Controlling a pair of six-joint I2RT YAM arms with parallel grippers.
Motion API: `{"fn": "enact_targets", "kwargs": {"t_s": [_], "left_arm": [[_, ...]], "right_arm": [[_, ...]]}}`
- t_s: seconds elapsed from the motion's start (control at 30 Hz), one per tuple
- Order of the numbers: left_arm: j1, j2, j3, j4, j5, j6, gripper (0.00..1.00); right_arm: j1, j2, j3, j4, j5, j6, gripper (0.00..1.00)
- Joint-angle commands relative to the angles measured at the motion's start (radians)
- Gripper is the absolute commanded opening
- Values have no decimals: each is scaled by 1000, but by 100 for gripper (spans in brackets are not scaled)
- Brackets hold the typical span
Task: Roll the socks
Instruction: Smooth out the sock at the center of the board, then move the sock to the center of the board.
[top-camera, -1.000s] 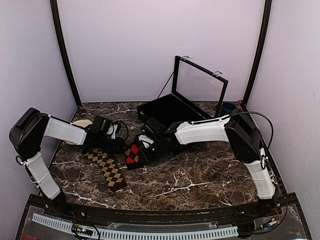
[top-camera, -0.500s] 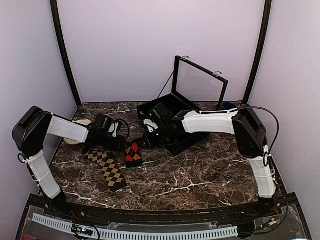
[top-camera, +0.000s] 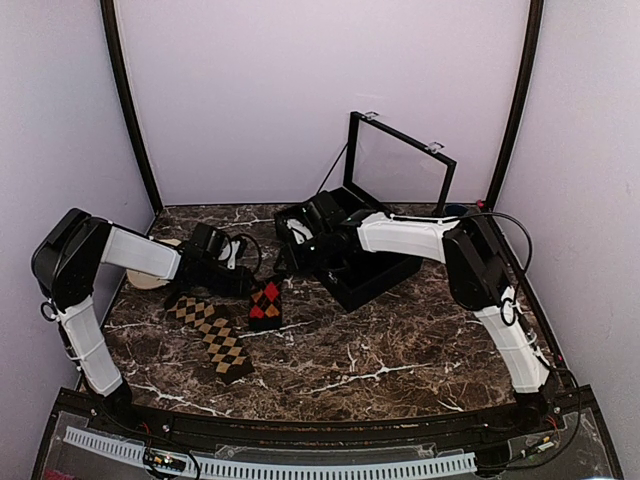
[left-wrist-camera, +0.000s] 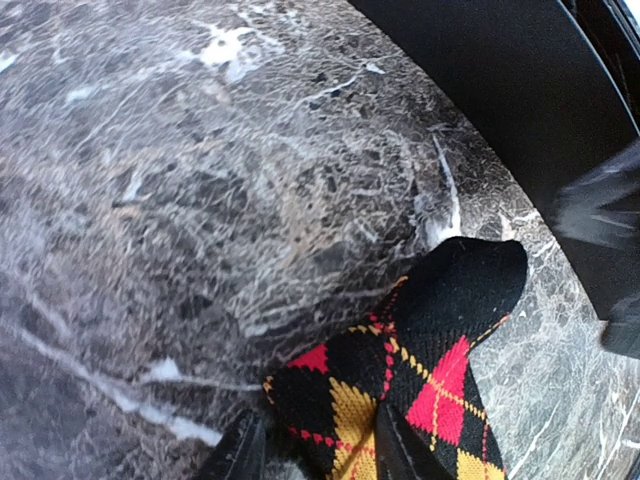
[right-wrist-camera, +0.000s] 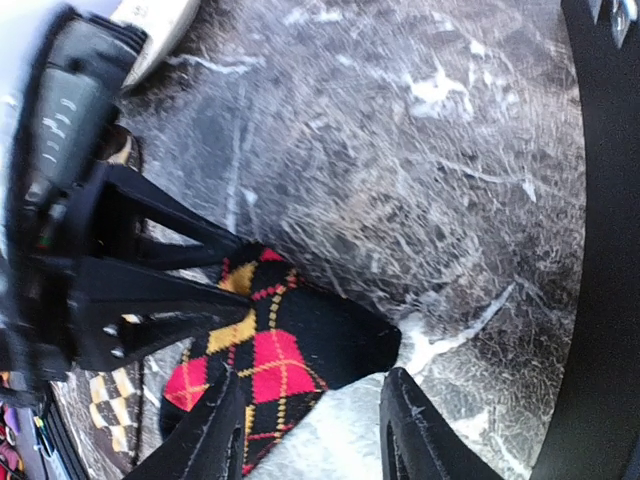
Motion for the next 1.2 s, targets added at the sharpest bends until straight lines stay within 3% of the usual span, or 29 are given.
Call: {"fn": "enact_targets", "kwargs": {"t_s": [0.0, 0.4, 0.6, 0.73, 0.93, 1.17], "left_arm": [[18, 41, 20, -58, 66, 65, 40], [21, 64, 40, -113, 172, 171, 34], [21, 49, 18, -135, 188, 187, 32], [21, 43, -3, -138, 220, 202, 28], [21, 45, -29, -147, 296, 229, 19], [18, 39, -55, -163, 390, 268, 16]], "right_arm": [[-26, 31, 21, 17, -67, -34, 45], [-21, 63, 50, 59, -46, -51, 46], [24, 69, 78, -9, 62, -100, 46], [57, 42, 18, -6, 158, -106, 46], [67, -17, -94, 52, 178, -87, 46], [85, -87, -185, 74, 219, -95, 46]]}}
